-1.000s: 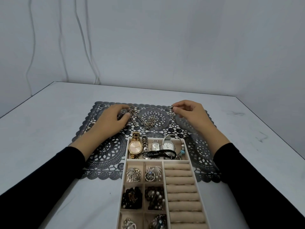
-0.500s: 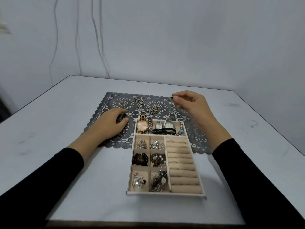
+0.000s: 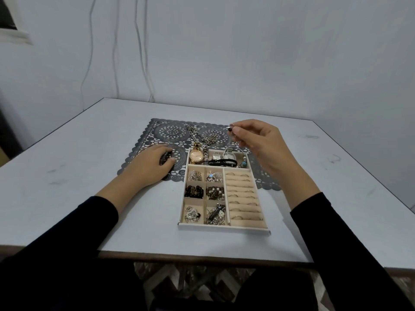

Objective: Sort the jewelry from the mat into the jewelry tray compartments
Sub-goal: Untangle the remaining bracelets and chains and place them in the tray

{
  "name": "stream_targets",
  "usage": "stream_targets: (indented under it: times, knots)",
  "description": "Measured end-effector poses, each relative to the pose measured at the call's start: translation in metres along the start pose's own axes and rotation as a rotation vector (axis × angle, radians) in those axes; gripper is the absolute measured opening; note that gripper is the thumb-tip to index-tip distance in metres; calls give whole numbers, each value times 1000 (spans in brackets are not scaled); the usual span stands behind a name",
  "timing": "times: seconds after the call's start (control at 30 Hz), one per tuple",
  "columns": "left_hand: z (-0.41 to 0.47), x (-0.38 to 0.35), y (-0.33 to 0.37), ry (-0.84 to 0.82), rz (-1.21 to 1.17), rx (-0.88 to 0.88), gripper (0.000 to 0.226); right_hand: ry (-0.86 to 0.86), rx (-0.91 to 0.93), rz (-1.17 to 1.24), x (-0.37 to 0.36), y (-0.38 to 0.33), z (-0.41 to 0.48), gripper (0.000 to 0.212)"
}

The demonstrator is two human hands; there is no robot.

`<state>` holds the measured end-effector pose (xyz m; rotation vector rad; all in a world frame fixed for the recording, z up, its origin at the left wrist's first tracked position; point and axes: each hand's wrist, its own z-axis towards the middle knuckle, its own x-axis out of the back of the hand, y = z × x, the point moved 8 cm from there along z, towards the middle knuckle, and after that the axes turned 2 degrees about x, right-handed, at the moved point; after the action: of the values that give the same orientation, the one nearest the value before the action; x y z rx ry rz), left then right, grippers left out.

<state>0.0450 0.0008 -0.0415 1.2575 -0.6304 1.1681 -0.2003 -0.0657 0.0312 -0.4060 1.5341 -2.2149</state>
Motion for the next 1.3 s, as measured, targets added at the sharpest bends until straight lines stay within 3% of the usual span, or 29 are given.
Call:
stream_targets:
  times: [0.2,0.83,1.3]
  knots:
    - [-1,0,0,5,-11,10,44,-88,4,-16,-14,-7,-12,17]
    - [0,-1,1,11,-31,4,43,-341,-116,-474,-33,18,-21,15]
    - [-1,0,3,21,-30,-13,41,-379,-83,-705,-37,26,-18,6]
